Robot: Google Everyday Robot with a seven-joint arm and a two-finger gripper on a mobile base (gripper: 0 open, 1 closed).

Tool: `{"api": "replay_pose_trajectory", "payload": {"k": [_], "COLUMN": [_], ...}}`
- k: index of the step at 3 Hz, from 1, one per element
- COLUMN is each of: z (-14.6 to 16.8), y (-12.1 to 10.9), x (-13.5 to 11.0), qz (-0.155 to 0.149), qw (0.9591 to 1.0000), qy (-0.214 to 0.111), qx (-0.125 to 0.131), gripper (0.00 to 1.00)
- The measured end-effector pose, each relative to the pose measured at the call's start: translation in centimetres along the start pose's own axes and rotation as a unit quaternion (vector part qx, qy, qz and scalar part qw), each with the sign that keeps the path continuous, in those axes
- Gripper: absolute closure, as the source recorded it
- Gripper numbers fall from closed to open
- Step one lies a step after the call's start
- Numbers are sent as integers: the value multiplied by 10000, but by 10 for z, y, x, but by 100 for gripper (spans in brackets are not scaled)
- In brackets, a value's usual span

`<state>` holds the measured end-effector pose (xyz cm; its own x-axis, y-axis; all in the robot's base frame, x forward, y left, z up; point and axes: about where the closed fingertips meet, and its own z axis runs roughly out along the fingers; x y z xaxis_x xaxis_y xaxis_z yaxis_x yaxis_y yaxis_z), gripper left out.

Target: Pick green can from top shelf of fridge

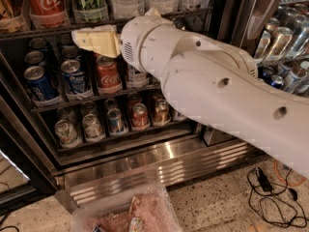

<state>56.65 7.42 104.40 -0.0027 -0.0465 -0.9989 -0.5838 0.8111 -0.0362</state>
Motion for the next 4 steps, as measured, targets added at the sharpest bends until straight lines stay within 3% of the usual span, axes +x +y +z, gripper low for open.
{"api": "replay_pose_trajectory", "payload": {"k": [1, 3, 4], "z": [15, 2, 29], "y": [11, 9, -42], "x": [2, 0, -8], "qz": [63, 135, 543], "qw": [9998, 9998, 9966], "qy": [-120, -121, -553], "qx": [-155, -52, 277], "gripper": [0, 0, 0]}}
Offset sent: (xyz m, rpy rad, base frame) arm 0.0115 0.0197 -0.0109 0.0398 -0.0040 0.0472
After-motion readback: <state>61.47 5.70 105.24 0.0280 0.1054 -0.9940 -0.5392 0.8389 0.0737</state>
